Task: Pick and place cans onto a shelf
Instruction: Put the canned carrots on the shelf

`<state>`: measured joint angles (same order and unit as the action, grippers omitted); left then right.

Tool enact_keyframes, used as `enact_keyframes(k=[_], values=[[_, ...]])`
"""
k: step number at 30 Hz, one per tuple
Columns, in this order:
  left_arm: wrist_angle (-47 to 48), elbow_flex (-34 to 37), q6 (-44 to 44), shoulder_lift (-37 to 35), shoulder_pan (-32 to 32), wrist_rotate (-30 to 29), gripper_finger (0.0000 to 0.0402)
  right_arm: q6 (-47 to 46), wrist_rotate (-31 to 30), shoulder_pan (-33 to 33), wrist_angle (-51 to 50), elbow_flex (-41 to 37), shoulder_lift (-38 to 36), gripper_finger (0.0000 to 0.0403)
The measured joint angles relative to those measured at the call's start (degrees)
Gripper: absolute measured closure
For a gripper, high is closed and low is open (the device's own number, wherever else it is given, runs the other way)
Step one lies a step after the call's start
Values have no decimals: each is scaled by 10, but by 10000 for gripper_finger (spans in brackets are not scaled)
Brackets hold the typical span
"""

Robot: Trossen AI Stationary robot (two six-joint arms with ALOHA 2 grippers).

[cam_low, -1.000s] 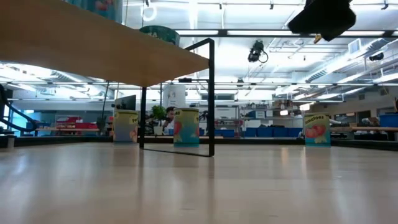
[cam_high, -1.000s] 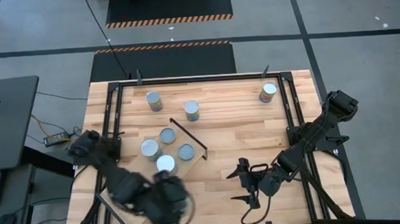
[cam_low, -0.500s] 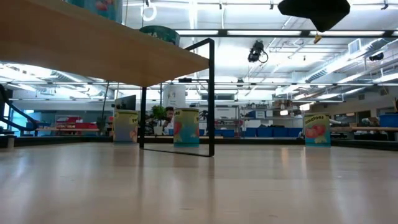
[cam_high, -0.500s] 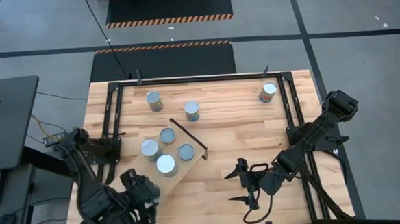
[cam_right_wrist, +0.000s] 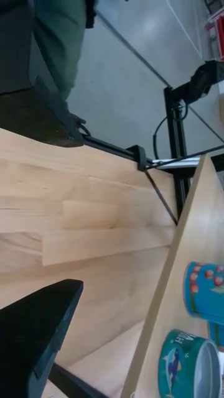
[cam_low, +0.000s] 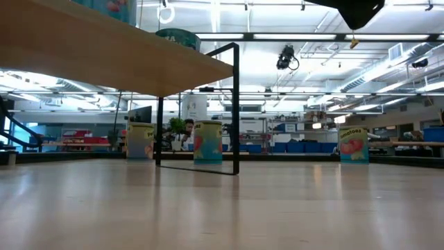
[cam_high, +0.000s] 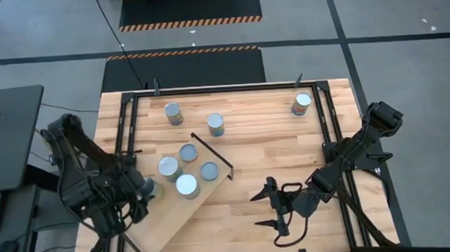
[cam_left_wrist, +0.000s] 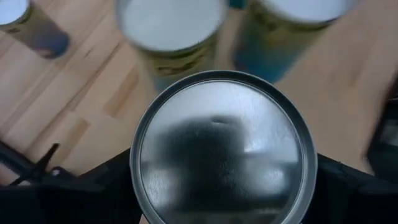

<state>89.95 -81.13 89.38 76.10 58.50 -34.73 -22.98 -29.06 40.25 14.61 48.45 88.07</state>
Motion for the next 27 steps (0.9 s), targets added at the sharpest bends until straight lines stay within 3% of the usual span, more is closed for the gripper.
enact_keyframes(k=[10, 27], values=[[-58, 74, -31, -16, -10, 5, 83, 0, 0, -8, 8, 0, 0, 30], [-47, 61, -45, -31, -37, 59, 45, 0, 2, -18, 8, 0, 0, 30]])
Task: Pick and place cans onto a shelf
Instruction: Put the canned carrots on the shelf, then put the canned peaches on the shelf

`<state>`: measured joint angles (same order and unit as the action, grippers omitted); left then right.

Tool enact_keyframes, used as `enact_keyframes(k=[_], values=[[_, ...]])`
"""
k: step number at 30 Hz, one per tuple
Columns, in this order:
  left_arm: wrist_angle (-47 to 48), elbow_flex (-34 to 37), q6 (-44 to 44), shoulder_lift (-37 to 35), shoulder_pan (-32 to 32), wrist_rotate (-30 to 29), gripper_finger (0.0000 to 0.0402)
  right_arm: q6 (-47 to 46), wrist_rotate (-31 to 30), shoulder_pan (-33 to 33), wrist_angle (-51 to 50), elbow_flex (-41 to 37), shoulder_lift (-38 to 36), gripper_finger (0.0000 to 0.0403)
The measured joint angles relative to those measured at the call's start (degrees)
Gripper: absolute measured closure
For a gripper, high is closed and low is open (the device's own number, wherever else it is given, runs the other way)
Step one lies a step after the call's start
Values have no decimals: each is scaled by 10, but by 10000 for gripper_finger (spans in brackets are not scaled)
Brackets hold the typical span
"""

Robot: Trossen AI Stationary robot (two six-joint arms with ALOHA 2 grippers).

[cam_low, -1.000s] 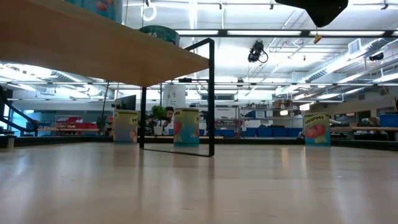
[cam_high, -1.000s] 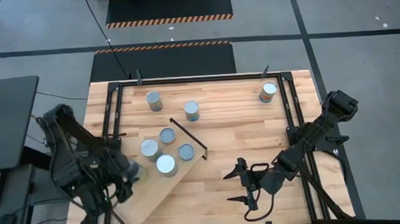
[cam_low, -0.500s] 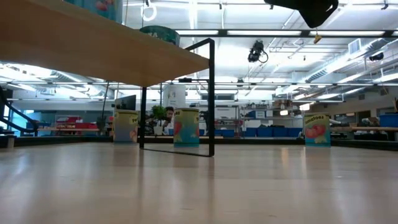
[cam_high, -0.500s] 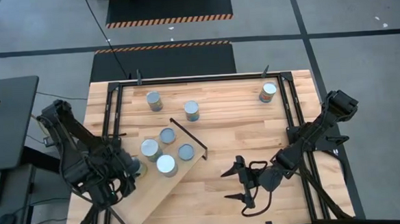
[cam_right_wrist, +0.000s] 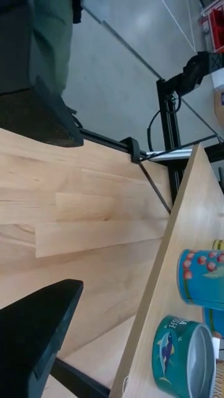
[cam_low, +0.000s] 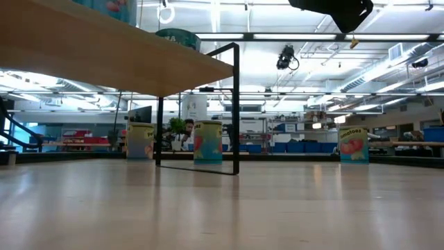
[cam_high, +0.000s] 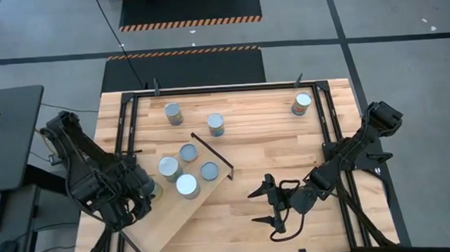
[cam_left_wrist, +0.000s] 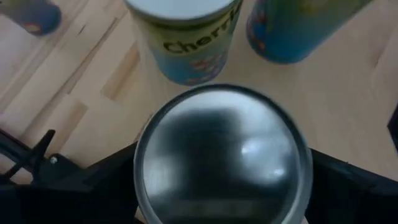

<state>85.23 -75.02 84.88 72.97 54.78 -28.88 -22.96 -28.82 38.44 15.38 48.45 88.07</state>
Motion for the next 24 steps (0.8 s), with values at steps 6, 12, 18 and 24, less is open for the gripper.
enact_keyframes(k=[6, 12, 18, 24], values=[[2, -32, -40, 0, -14, -8, 44, 2, 9, 0, 0, 0, 0, 30], [19, -74, -91, 0, -43, -32, 44, 2, 12, -4, 0, 0, 0, 30], [21, -140, -157, 0, -82, -106, 44, 4, 10, -23, -44, 0, -31, 30], [-43, -200, -307, 0, -125, -274, 44, 4, -18, -85, -173, 0, -111, 43]])
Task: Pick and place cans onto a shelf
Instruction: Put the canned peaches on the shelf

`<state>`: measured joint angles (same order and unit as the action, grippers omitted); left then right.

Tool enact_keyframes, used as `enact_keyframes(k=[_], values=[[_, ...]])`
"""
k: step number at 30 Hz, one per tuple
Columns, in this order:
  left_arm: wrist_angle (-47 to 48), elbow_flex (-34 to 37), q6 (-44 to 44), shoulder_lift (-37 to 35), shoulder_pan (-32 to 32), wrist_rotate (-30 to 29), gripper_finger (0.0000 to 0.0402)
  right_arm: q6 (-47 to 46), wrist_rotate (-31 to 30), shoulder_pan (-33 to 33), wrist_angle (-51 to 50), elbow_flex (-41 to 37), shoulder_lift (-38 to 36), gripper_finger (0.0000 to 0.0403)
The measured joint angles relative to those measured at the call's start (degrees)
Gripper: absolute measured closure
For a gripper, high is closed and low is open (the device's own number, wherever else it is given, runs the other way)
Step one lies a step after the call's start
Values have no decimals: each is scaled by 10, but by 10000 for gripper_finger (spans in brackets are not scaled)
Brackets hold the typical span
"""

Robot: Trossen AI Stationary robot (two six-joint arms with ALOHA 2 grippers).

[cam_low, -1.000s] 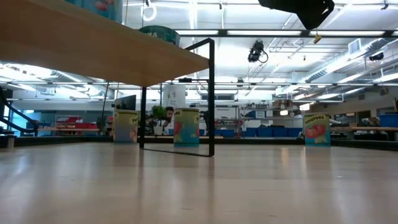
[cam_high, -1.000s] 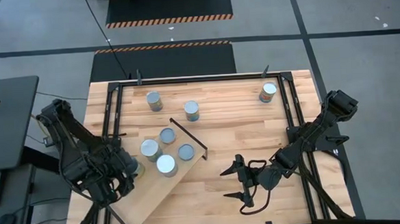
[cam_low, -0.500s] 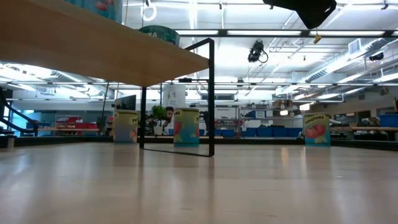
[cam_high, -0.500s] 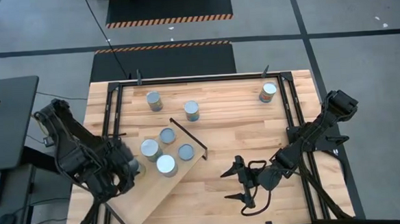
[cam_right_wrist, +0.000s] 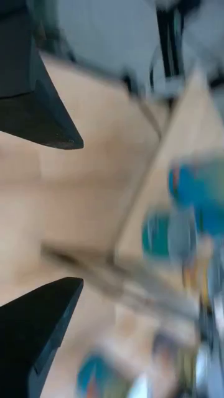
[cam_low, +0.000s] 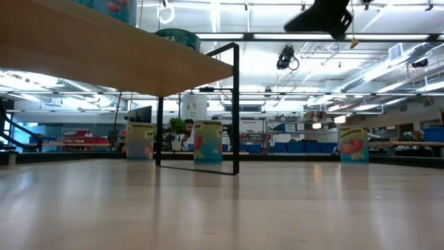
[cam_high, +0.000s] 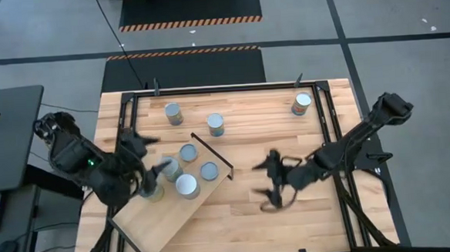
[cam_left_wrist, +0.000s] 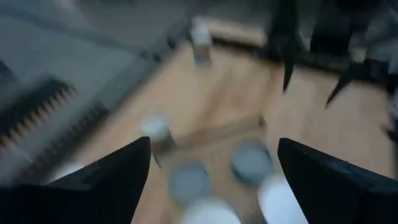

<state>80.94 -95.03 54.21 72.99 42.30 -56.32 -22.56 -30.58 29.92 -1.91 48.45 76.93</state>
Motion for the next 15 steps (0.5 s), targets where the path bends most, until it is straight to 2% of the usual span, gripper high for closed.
enact_keyframes(k=[3, 7, 10, 12, 15], values=[[-36, -24, -93, 0, -39, -58, 44, -7, -34, -43, -76, 0, -38, 51], [-101, -37, -224, 0, -119, -40, 44, -13, -101, -107, -168, 0, -77, 54], [-134, -36, -295, 0, -185, -7, 44, -9, -132, -160, -190, -13, -98, 54], [-137, -36, -314, 1, -228, 19, 44, 8, -119, -196, -175, -30, -105, 54], [-126, -36, -324, 3, -285, 50, 44, 63, -53, -242, -95, -75, -106, 54]])
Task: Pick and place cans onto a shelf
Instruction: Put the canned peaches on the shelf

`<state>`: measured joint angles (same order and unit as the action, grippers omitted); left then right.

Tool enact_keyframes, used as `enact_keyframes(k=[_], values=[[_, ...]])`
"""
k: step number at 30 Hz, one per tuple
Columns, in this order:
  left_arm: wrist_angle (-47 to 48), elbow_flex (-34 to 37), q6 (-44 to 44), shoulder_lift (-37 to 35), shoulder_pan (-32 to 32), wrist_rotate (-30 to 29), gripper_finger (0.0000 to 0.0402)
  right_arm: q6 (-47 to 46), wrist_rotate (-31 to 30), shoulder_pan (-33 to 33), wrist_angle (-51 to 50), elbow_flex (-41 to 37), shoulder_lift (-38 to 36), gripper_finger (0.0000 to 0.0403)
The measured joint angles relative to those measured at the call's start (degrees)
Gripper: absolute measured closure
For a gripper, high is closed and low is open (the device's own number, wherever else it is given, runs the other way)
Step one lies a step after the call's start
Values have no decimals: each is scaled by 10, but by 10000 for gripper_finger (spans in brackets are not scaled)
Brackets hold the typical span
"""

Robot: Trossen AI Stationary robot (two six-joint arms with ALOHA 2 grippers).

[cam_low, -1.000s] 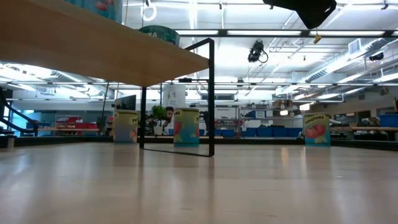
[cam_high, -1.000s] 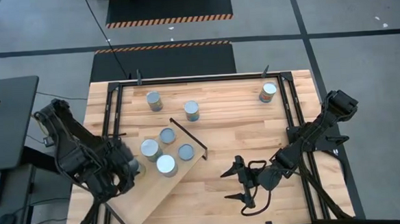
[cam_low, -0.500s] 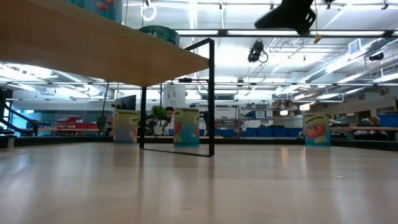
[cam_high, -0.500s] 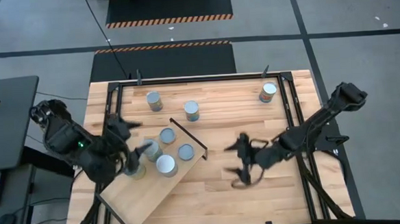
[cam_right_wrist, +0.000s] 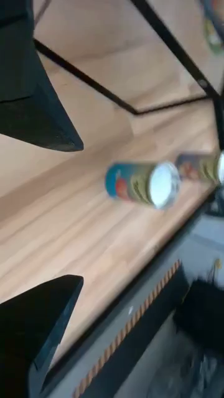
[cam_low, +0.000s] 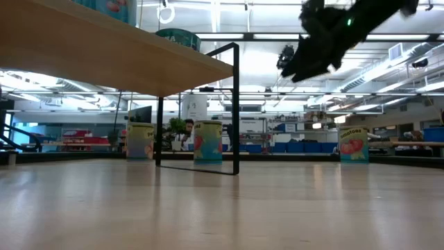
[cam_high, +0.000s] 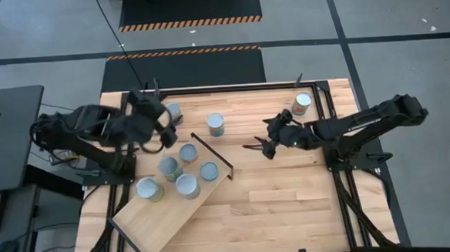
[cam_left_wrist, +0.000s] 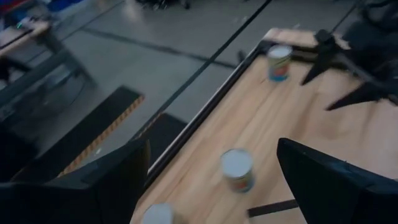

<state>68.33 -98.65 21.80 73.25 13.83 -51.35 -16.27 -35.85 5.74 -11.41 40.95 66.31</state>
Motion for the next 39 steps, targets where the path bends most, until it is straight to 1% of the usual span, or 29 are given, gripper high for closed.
enact_keyframes(k=[2, 4, 7, 9, 11, 14, 17, 19, 21, 25, 29, 33, 39], values=[[20, 0, -2, 0, -30, 13, 44, 30, 53, -25, 82, -42, 2, 54], [51, 0, 2, -2, -62, 31, 44, 47, 87, -41, 164, -83, 4, 54], [113, 0, 23, -5, -127, 80, 44, 76, 103, -49, 251, -130, 5, 54], [129, 0, 23, -5, -174, 90, 44, 97, 104, -49, 292, -149, 6, 54], [121, 0, 12, -5, -223, 101, 44, 103, 104, -49, 301, -156, 7, 54], [87, 0, -16, -1, -296, 136, 44, 103, 105, -48, 306, -156, 6, 54], [71, 1, -37, 11, -360, 155, 44, 101, 124, -42, 306, -156, 6, 54], [66, 0, -40, 24, -393, 165, 44, 91, 135, -35, 305, -156, 6, 54], [58, 10, -40, 39, -422, 189, 44, 84, 142, -27, 302, -156, 6, 54], [16, 58, -27, 67, -453, 245, 44, 72, 150, -13, 301, -156, 6, 54], [-53, 147, -14, 83, -473, 286, 44, 55, 170, -8, 290, -156, 6, 54], [-122, 235, 10, 85, -481, 287, 44, 56, 182, -6, 283, -156, 7, 54], [-212, 317, 47, 85, -442, 287, 44, 90, 179, -17, 293, -156, 7, 54]])
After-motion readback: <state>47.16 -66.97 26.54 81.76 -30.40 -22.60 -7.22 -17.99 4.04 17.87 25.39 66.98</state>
